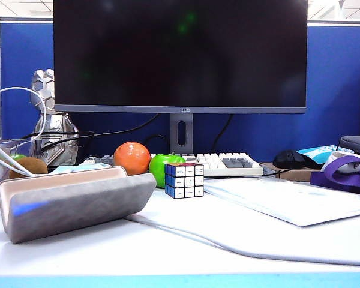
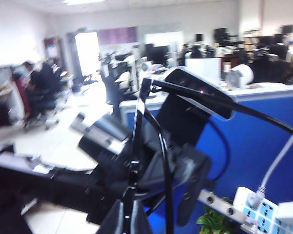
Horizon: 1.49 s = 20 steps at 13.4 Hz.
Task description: Pick up the glasses, fold the temples of the glasses, place the glasses into the glasses case, and finally close the glasses case.
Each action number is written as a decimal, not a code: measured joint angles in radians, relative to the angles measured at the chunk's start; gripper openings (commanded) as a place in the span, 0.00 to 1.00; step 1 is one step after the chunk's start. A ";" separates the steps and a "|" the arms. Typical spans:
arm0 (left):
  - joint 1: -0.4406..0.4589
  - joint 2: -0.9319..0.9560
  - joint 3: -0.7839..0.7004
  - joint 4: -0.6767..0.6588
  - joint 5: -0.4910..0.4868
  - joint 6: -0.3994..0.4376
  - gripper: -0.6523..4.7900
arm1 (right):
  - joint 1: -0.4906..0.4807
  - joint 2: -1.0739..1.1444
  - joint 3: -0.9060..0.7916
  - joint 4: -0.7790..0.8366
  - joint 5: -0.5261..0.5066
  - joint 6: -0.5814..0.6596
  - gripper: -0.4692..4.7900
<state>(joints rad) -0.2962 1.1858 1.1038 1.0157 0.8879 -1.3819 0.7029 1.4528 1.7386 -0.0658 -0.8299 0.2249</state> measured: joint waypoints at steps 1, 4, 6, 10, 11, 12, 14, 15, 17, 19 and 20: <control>0.000 0.000 -0.002 -0.002 0.006 -0.003 0.11 | 0.000 0.000 0.000 0.000 0.011 0.010 0.08; 0.001 0.004 -0.005 0.068 0.011 -0.003 0.11 | 0.001 -0.003 0.002 -0.004 0.018 0.025 0.08; 0.003 0.000 -0.003 0.080 0.007 0.003 0.11 | -0.002 -0.002 -0.001 0.045 -0.047 0.031 0.08; -0.001 -0.003 0.002 -0.212 0.018 0.152 0.11 | -0.026 -0.080 -0.004 0.103 -0.079 0.034 0.08; -0.002 -0.004 0.002 -0.256 0.006 0.209 0.11 | -0.057 -0.102 -0.003 0.103 -0.094 0.039 0.08; -0.002 -0.004 0.002 -0.278 -0.016 0.248 0.11 | -0.088 -0.122 -0.003 0.088 -0.095 0.060 0.08; -0.002 -0.004 0.002 -0.284 -0.096 0.297 0.11 | -0.128 -0.149 -0.003 0.017 -0.162 0.072 0.08; -0.002 -0.004 0.002 -0.282 -0.152 0.319 0.11 | -0.145 -0.157 -0.003 -0.004 -0.203 0.082 0.08; -0.001 -0.004 0.002 -0.270 -0.229 0.332 0.11 | -0.143 -0.154 -0.003 -0.039 -0.246 0.120 0.08; -0.001 -0.005 0.002 -0.214 -0.240 0.335 0.11 | -0.143 -0.140 -0.003 -0.092 -0.260 0.143 0.08; -0.002 -0.005 0.002 -0.208 -0.245 0.335 0.11 | -0.140 -0.131 -0.003 -0.143 -0.286 0.146 0.08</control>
<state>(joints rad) -0.2977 1.1812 1.1053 0.8074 0.6434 -1.0470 0.5625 1.3220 1.7351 -0.2089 -1.1156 0.3714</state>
